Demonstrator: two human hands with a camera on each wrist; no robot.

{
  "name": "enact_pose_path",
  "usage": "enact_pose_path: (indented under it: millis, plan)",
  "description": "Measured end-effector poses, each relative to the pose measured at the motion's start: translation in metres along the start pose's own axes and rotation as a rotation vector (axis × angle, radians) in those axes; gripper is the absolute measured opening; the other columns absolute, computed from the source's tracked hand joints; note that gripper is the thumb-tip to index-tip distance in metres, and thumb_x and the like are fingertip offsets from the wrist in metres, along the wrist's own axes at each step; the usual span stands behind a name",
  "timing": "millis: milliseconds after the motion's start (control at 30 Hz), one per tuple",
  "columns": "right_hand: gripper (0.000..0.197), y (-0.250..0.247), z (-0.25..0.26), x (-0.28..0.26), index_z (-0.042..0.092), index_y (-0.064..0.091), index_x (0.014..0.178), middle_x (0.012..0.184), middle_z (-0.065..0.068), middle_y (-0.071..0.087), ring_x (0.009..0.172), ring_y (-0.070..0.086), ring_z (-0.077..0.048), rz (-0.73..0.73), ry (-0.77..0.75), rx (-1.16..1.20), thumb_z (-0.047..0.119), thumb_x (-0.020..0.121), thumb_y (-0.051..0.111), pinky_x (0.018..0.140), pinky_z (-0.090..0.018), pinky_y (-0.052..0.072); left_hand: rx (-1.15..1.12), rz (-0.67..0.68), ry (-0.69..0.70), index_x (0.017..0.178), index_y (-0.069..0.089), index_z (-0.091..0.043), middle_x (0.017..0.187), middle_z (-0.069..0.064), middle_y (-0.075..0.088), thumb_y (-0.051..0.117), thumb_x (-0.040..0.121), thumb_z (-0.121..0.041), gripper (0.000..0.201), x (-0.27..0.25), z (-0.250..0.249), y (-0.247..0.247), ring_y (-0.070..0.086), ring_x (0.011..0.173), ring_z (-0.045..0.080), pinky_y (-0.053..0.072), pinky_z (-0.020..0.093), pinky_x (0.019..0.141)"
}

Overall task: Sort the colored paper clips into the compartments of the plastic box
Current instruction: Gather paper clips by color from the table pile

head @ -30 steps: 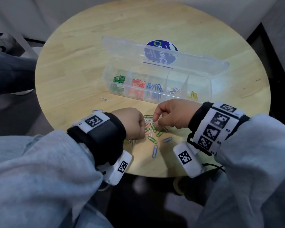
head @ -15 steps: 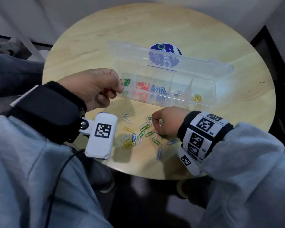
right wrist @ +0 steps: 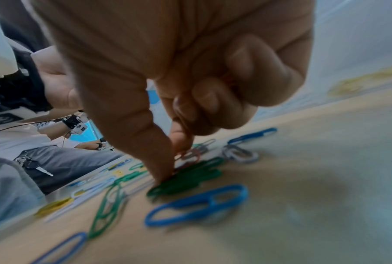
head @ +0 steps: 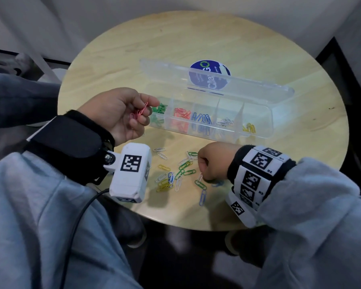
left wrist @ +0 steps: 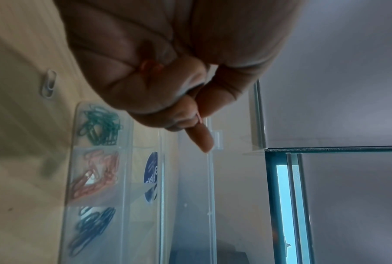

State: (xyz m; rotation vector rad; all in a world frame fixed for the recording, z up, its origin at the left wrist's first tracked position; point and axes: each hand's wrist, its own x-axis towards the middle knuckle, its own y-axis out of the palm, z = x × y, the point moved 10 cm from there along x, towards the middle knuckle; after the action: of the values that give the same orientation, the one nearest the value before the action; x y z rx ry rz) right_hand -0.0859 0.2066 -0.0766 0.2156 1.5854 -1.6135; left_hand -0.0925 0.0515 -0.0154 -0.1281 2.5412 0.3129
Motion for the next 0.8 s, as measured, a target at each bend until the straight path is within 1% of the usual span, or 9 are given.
enact_pose_path:
  millis: [67,133,233,333,467,533,633,700,800]
  plan:
    - [0.011,0.001,-0.004,-0.003,0.018,0.059,0.068,0.067,0.002,0.060,0.061,0.051,-0.016,0.018,0.004,0.062,0.007,0.071,0.056,0.059,-0.023,0.043,-0.011,0.007,-0.006,0.071,0.060,-0.009,0.055,-0.001,0.046,0.027,0.083,-0.004,0.035,0.002,0.002,0.003,0.039,0.041,0.006,0.028,0.010,0.032]
    - [0.013,-0.004,-0.004,-0.006,0.018,0.055,0.065,0.065,0.005,0.057,0.062,0.050,-0.013,0.005,-0.023,0.133,0.011,0.074,0.059,0.061,-0.024,0.043,-0.028,0.004,-0.008,0.074,0.061,-0.009,0.056,0.000,0.050,0.027,0.084,-0.004,0.036,0.005,0.003,0.004,0.042,0.042,0.007,0.032,0.011,0.034]
    - [0.016,-0.018,-0.007,-0.013,0.020,0.054,0.067,0.059,0.008,0.053,0.053,0.048,-0.010,-0.031,-0.063,0.323,0.014,0.077,0.065,0.054,-0.022,0.040,-0.082,-0.001,-0.011,0.083,0.061,-0.008,0.064,0.003,0.054,0.026,0.085,-0.002,0.036,0.009,0.004,0.005,0.052,0.048,0.009,0.041,0.012,0.040]
    - [0.022,-0.027,-0.013,-0.018,0.017,0.053,0.066,0.054,0.002,0.054,0.038,0.046,-0.007,-0.021,-0.091,0.662,0.004,0.080,0.063,0.044,-0.017,0.038,-0.145,-0.013,0.014,0.091,0.060,-0.007,0.078,0.008,0.056,0.022,0.083,0.008,0.041,0.012,0.002,0.006,0.060,0.064,0.013,0.051,0.013,0.049]
    - [0.025,-0.037,-0.015,-0.018,0.014,0.053,0.079,0.062,-0.005,0.052,0.038,0.045,-0.005,-0.008,-0.120,1.172,-0.009,0.087,0.047,0.036,-0.015,0.034,-0.155,-0.041,0.079,0.092,0.059,-0.005,0.089,0.012,0.057,0.013,0.077,0.021,0.054,0.014,-0.003,0.008,0.067,0.071,0.016,0.057,0.015,0.059]
    - [0.027,-0.043,-0.011,-0.019,0.012,0.058,0.086,0.060,-0.004,0.049,0.039,0.046,-0.004,0.017,-0.152,1.308,-0.009,0.090,0.041,0.037,-0.013,0.035,-0.143,-0.040,0.099,0.093,0.058,-0.005,0.091,0.014,0.058,0.011,0.075,0.024,0.058,0.014,-0.006,0.011,0.067,0.076,0.019,0.058,0.017,0.063]
    - [0.030,-0.057,-0.014,-0.019,0.006,0.062,0.082,0.058,-0.002,0.051,0.041,0.050,-0.005,-0.034,-0.171,1.485,-0.006,0.092,0.037,0.039,-0.012,0.042,-0.121,-0.023,0.120,0.094,0.059,-0.005,0.092,0.014,0.060,0.012,0.075,0.026,0.060,0.014,-0.010,0.015,0.072,0.067,0.016,0.059,0.018,0.065]
    - [0.028,-0.066,-0.018,-0.017,0.002,0.061,0.080,0.055,-0.003,0.055,0.041,0.055,-0.007,-0.090,-0.158,1.636,-0.004,0.093,0.037,0.041,-0.013,0.047,-0.099,-0.015,0.134,0.096,0.059,-0.005,0.094,0.014,0.061,0.013,0.076,0.027,0.059,0.014,-0.014,0.017,0.072,0.067,0.015,0.059,0.020,0.067]
    - [0.021,-0.076,-0.020,-0.013,-0.004,0.059,0.082,0.070,-0.011,0.055,0.053,0.059,-0.013,-0.160,-0.152,1.851,-0.001,0.093,0.041,0.052,-0.018,0.057,-0.059,-0.017,0.153,0.097,0.058,-0.005,0.096,0.016,0.062,0.017,0.080,0.026,0.055,0.015,-0.023,0.018,0.071,0.077,0.019,0.060,0.022,0.070]
